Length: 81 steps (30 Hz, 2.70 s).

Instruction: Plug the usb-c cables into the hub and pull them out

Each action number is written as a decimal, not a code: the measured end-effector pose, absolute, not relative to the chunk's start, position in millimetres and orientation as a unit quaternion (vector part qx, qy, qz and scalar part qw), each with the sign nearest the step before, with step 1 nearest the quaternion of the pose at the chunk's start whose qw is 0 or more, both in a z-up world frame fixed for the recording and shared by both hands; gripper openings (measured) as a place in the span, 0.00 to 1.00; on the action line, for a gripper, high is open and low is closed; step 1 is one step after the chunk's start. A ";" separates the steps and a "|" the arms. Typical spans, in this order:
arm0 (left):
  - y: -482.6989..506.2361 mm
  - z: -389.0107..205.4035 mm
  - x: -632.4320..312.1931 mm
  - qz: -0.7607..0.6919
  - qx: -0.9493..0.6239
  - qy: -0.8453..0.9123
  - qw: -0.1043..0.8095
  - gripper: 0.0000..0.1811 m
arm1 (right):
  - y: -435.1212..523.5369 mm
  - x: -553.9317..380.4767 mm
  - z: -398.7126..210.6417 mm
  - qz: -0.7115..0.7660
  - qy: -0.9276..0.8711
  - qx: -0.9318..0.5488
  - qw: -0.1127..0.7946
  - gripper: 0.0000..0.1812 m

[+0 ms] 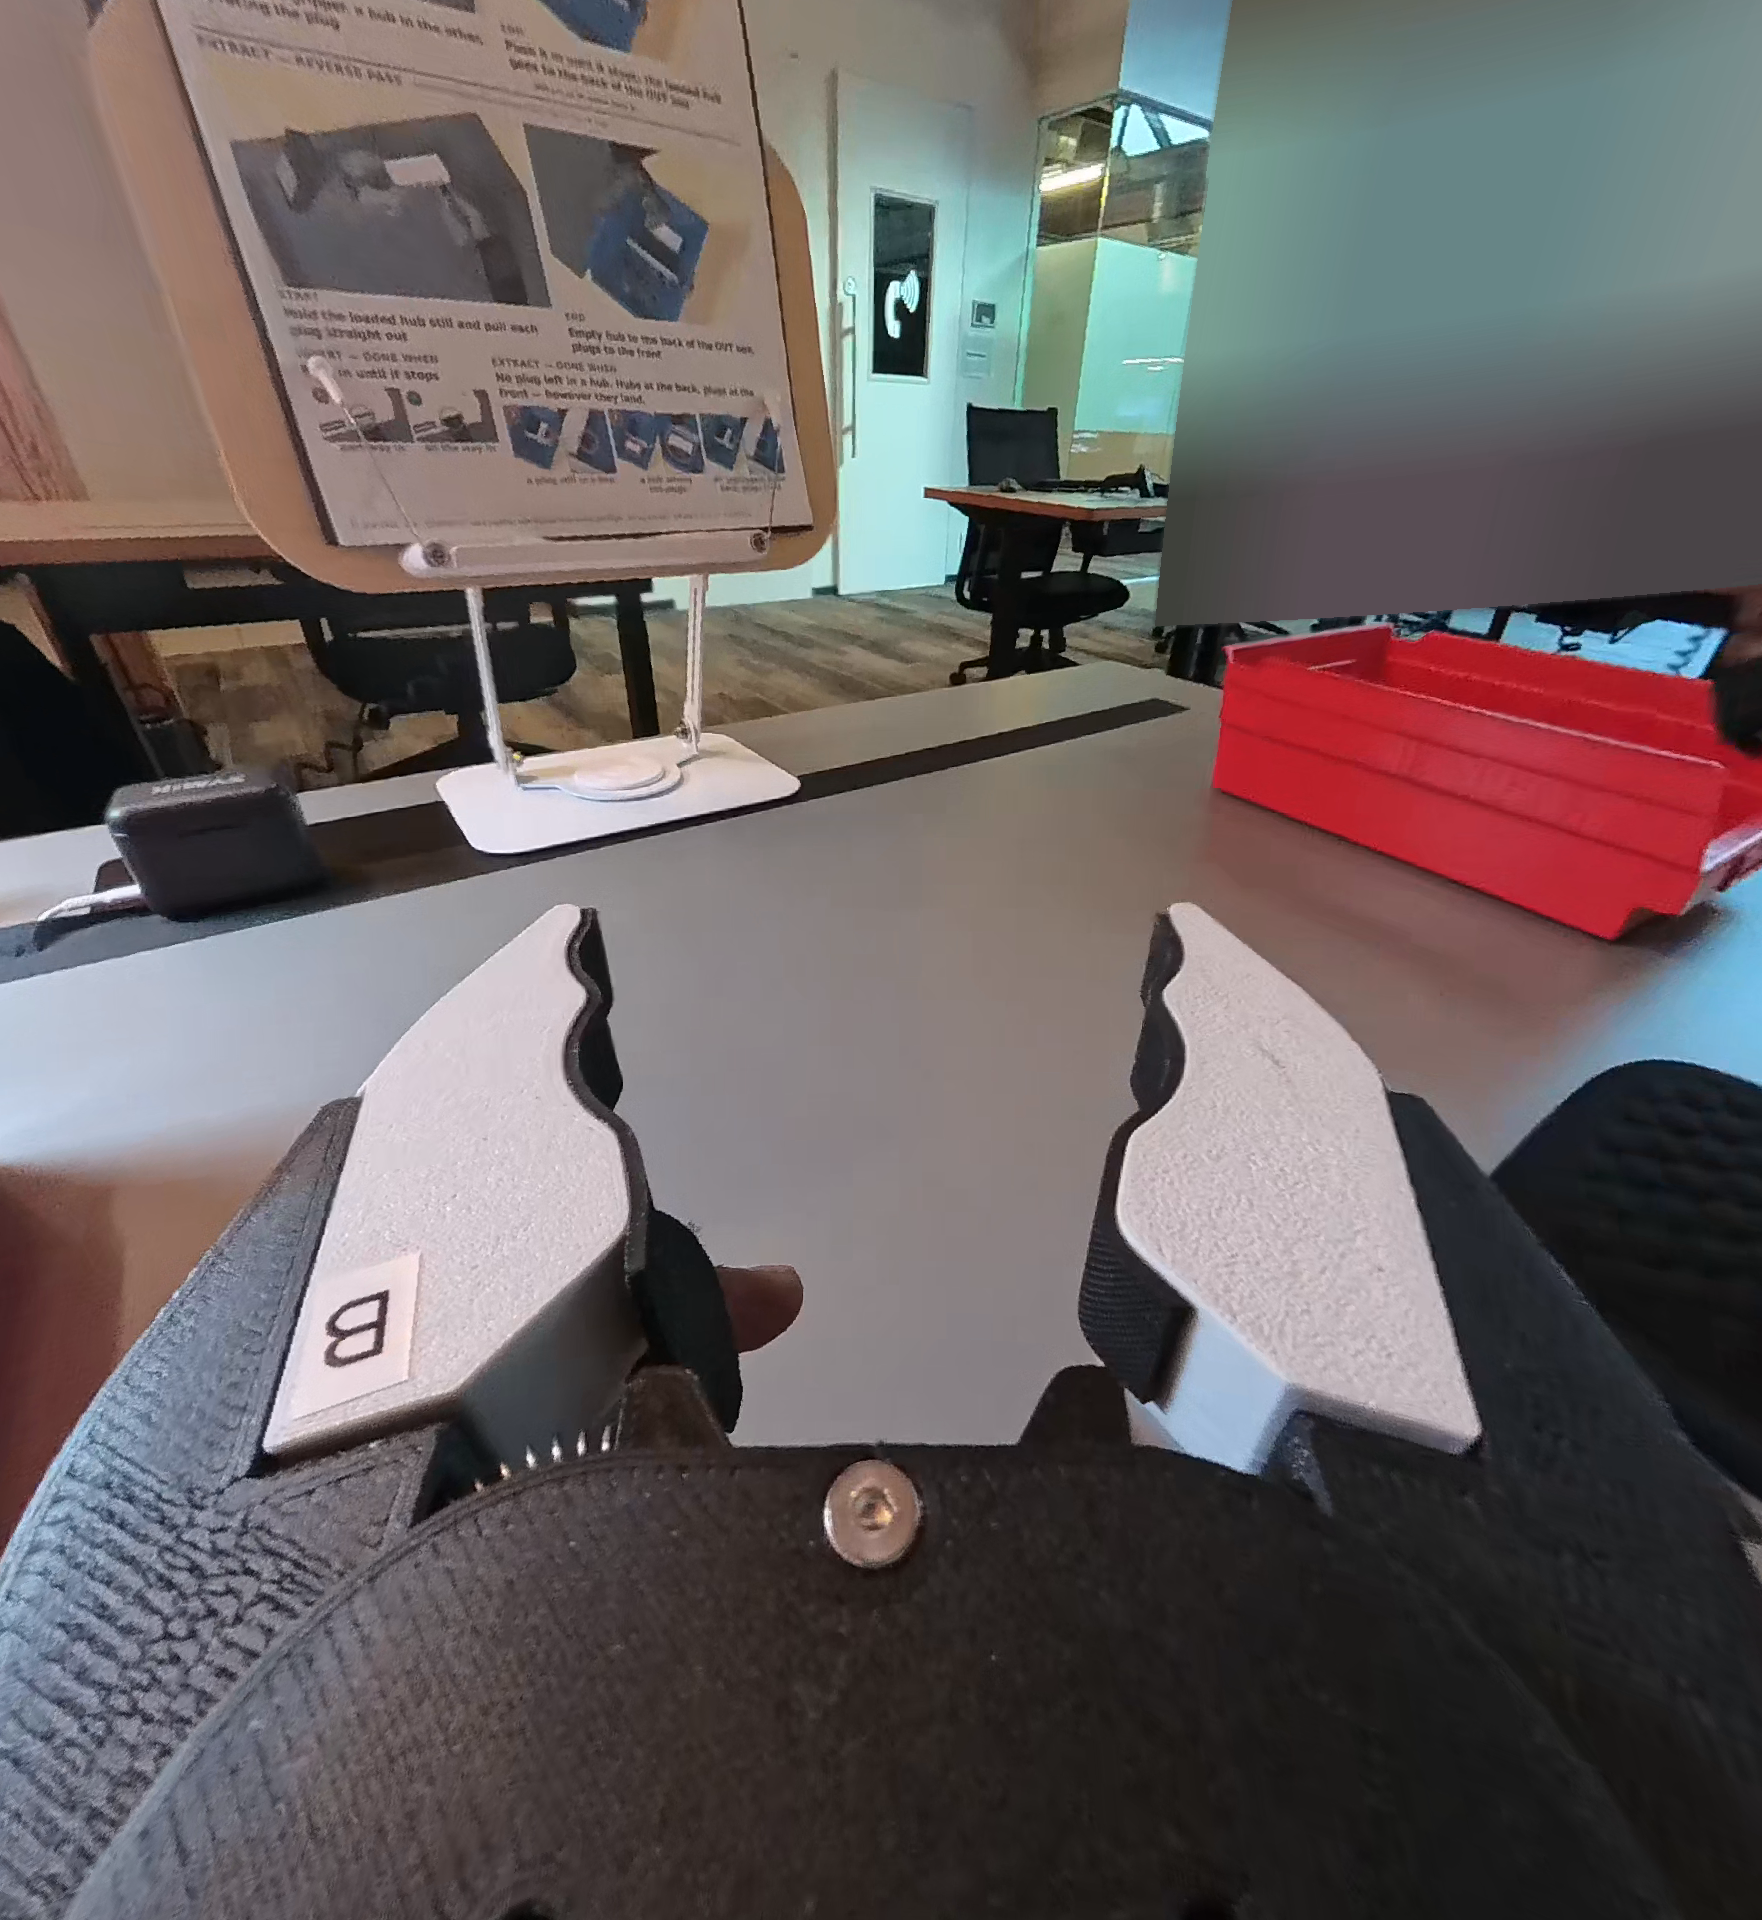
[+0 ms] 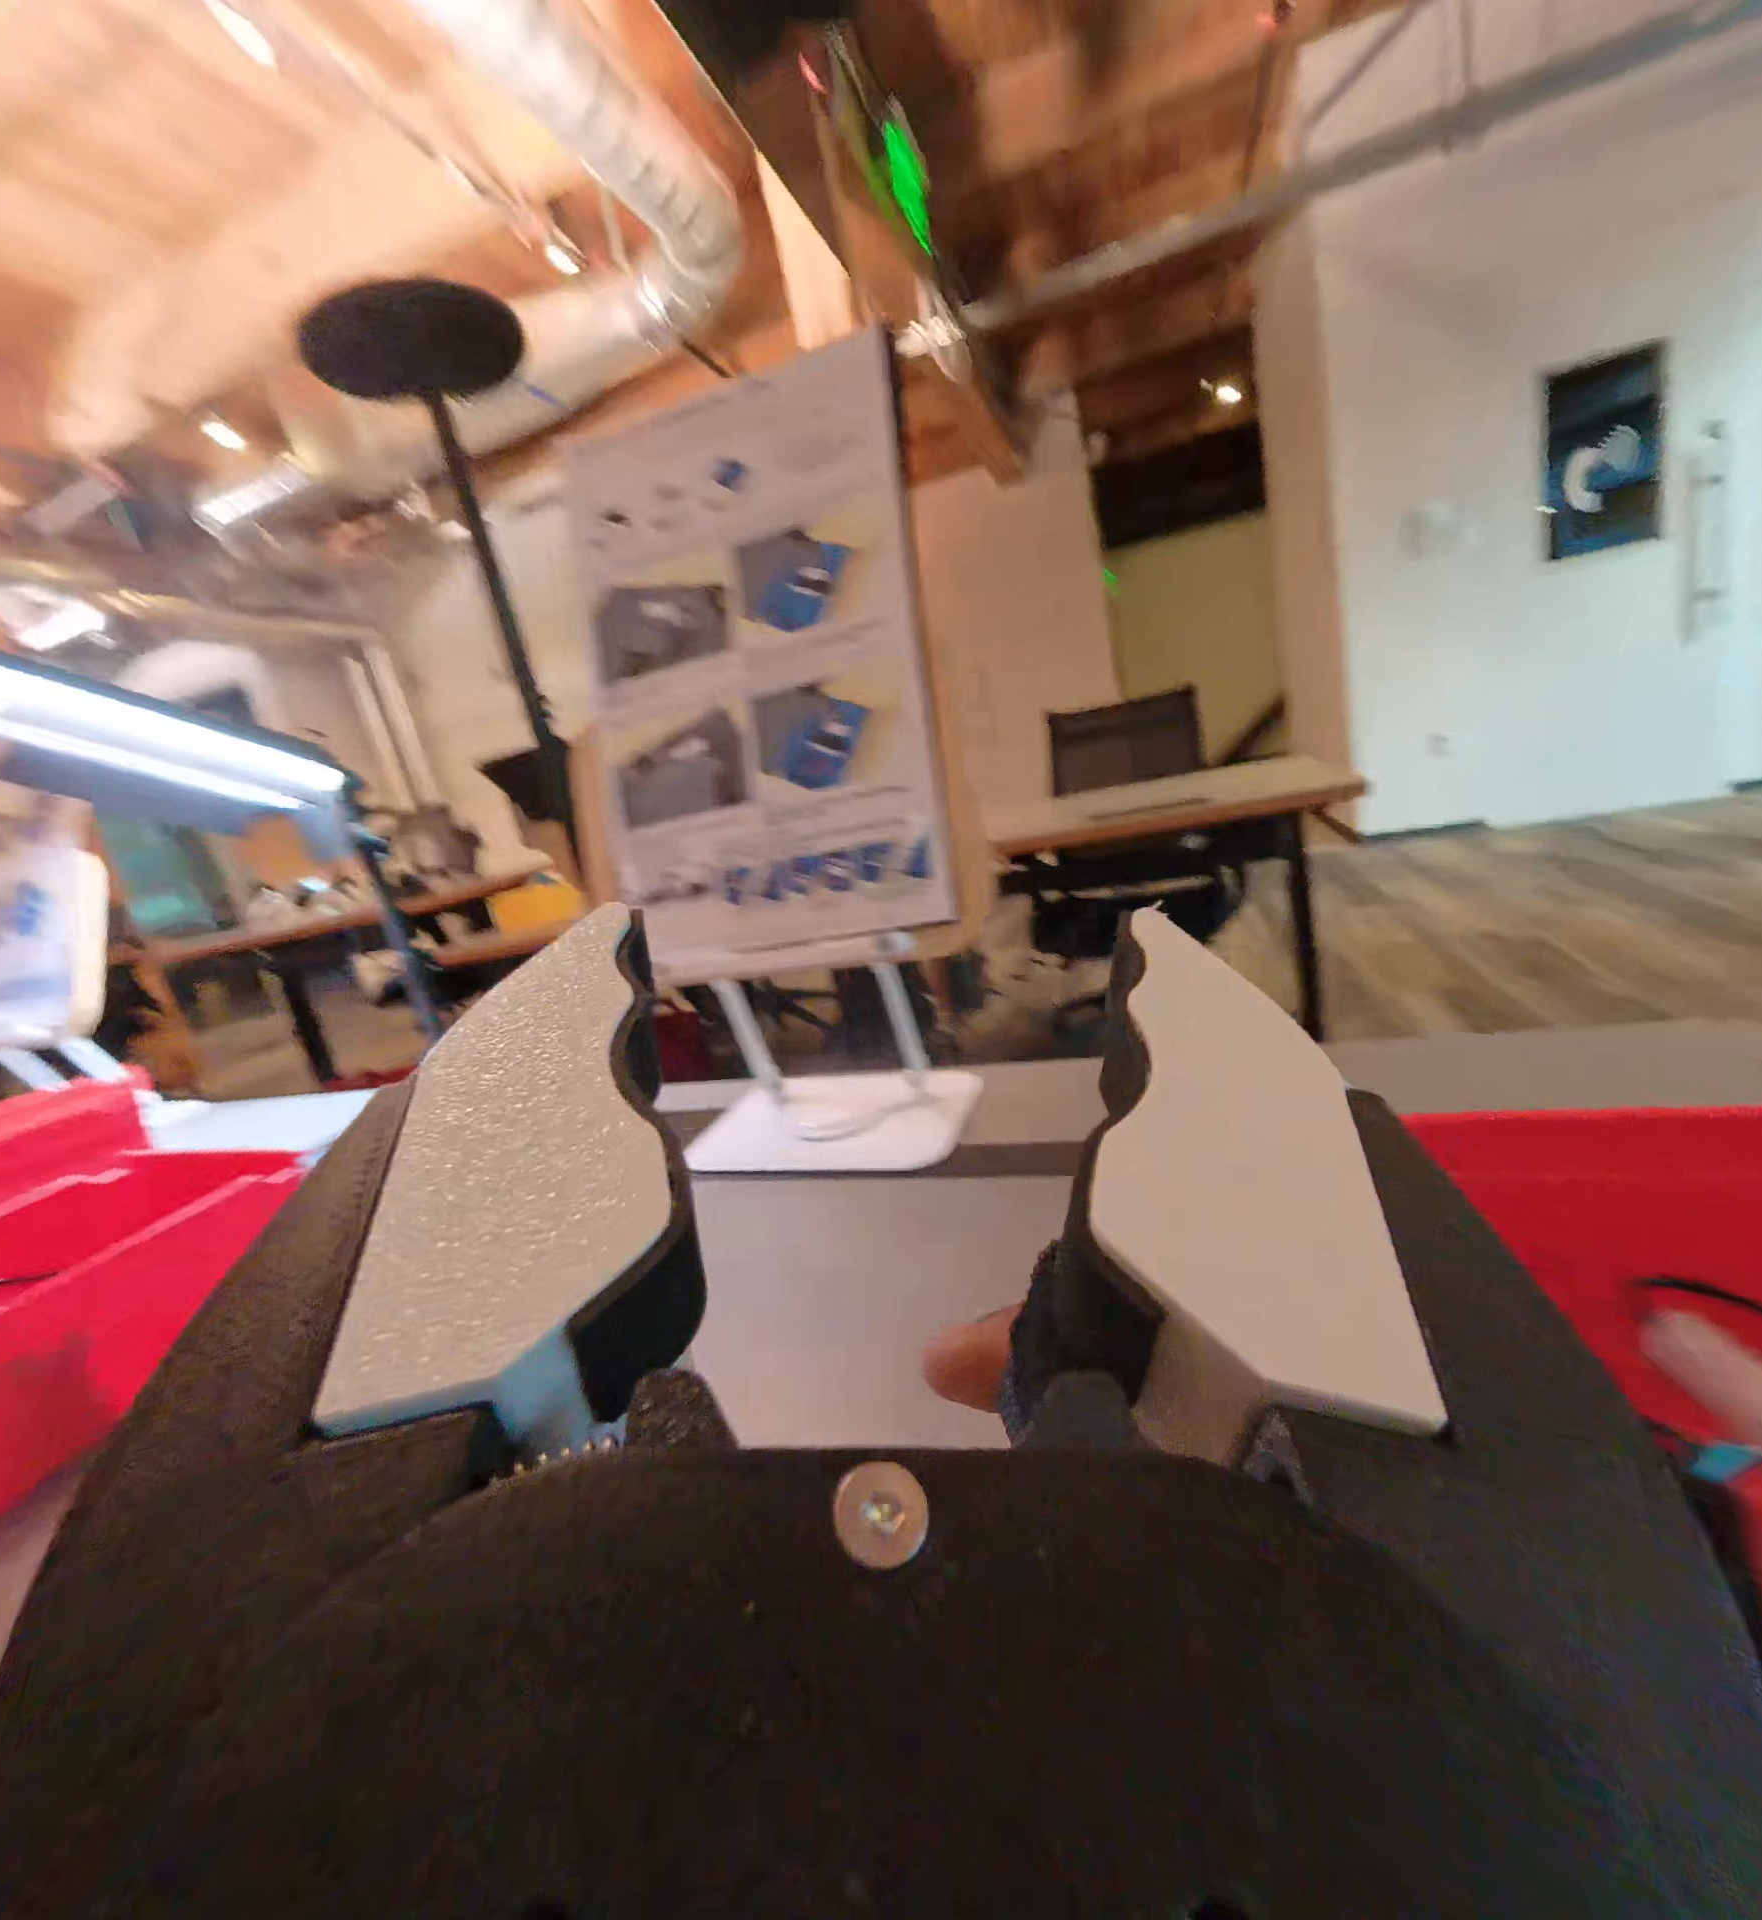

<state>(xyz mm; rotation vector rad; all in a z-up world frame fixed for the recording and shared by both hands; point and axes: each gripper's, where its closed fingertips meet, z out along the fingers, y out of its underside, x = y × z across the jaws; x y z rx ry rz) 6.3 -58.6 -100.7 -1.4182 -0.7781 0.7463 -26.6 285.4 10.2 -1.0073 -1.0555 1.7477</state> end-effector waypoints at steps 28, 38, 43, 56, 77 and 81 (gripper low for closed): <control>-336.8 -205.9 -167.7 0.206 -0.978 0.014 0.030 0.23 | 172.1 -41.7 -91.8 0.762 -0.455 -0.368 0.277 0.35; -344.6 -244.8 -178.8 0.116 -0.993 0.016 -0.001 0.23 | 175.4 -47.5 -96.9 0.751 -0.459 -0.378 0.287 0.32; -344.6 -247.1 -178.4 0.083 -0.996 0.017 -0.018 0.21 | 178.6 -48.1 -97.4 0.747 -0.458 -0.380 0.296 0.31; -347.5 -248.3 -152.2 -0.054 -0.996 0.016 -0.076 0.15 | 182.0 -47.1 -95.8 0.742 -0.457 -0.377 0.313 0.26; -355.8 -222.2 -154.7 0.078 -0.996 -0.035 0.022 0.13 | 183.6 -46.8 -94.0 0.752 -0.448 -0.376 0.304 0.24; -363.5 -178.2 -169.2 0.195 -0.973 -0.099 0.069 0.13 | 183.2 -45.4 -92.2 0.755 -0.447 -0.372 0.302 0.24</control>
